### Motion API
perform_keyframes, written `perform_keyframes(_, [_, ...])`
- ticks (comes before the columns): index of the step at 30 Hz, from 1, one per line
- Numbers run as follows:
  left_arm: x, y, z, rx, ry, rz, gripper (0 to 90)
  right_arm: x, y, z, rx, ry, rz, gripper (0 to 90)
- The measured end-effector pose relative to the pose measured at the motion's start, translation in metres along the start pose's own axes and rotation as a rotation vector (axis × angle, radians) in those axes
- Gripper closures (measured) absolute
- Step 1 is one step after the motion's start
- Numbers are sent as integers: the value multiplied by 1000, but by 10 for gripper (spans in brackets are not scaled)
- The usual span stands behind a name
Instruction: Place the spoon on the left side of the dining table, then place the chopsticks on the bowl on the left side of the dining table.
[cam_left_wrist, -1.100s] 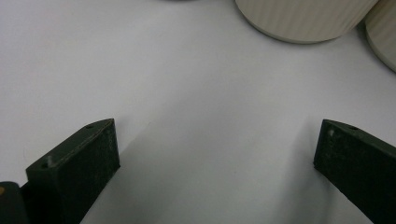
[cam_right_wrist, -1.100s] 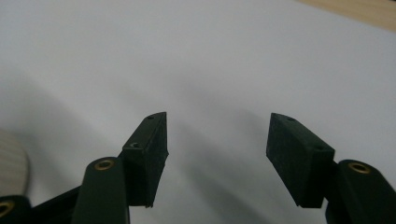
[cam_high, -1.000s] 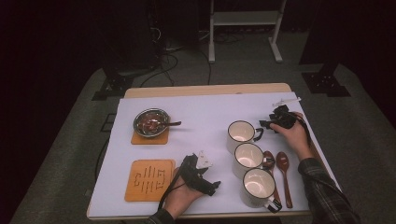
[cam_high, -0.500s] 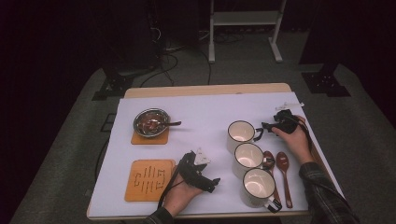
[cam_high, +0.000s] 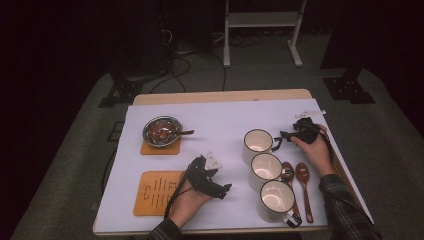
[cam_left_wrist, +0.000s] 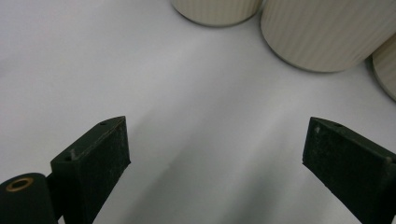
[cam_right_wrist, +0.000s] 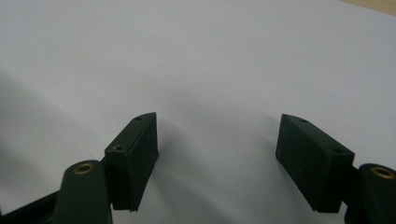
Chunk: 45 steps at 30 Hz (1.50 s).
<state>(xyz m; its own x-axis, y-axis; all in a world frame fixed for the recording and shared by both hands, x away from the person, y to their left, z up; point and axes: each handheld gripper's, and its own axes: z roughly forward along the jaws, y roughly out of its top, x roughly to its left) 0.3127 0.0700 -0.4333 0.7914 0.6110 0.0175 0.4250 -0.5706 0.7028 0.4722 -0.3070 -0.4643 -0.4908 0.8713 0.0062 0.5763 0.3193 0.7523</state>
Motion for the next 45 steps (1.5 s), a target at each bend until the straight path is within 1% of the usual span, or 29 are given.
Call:
perform_keyframes(3, [5, 5, -6, -21, 1, 1, 121, 0, 0, 0, -1, -1, 0, 280])
perform_keyframes(8, [16, 10, -14, -38, 14, -2, 143, 0, 0, 0, -1, -1, -1, 280])
perform_keyframes(10, [21, 12, -17, -42, 19, -6, 200, 0, 0, 0, -1, 0, 0, 279])
perform_keyframes(15, [35, 13, -24, -49, 36, -21, 294, 0, 0, 0, -1, 0, 1, 280])
perform_keyframes(18, [43, 13, -30, -58, 47, -44, 352, 0, 0, 0, -1, 0, 0, 280])
perform_keyframes(22, [53, 14, -35, -66, 48, -59, 421, 0, 0, 0, 0, -1, 0, 280])
perform_keyframes(23, [53, 14, -35, -66, 48, -59, 452, 0, 0, 0, 0, -1, 0, 280])
perform_keyframes(25, [60, 15, -38, -74, 46, -72, 465, 0, 0, 0, -1, -1, -1, 280])
perform_keyframes(27, [64, 15, -39, -79, 34, -81, 485, 0, 0, 0, -1, -2, -1, 280])
perform_keyframes(29, [70, 16, -41, -89, 39, -86, 500, 0, 0, 0, -1, -1, -1, 280])
perform_keyframes(31, [76, 17, -44, -94, 36, -95, 514, 0, 0, 0, 0, -1, 0, 280])
perform_keyframes(34, [82, 18, -46, -97, 31, -100, 552, 0, 0, 0, -1, 0, 0, 280])
perform_keyframes(39, [93, 17, -47, -87, 36, -104, 626, 0, 0, 0, -1, -1, -1, 280])
perform_keyframes(43, [100, 19, -47, -86, 27, -106, 696, 0, 0, 0, -2, -1, 0, 280])
perform_keyframes(45, [103, 20, -47, -86, 39, -100, 740, 0, 0, 0, -1, -1, 0, 280])
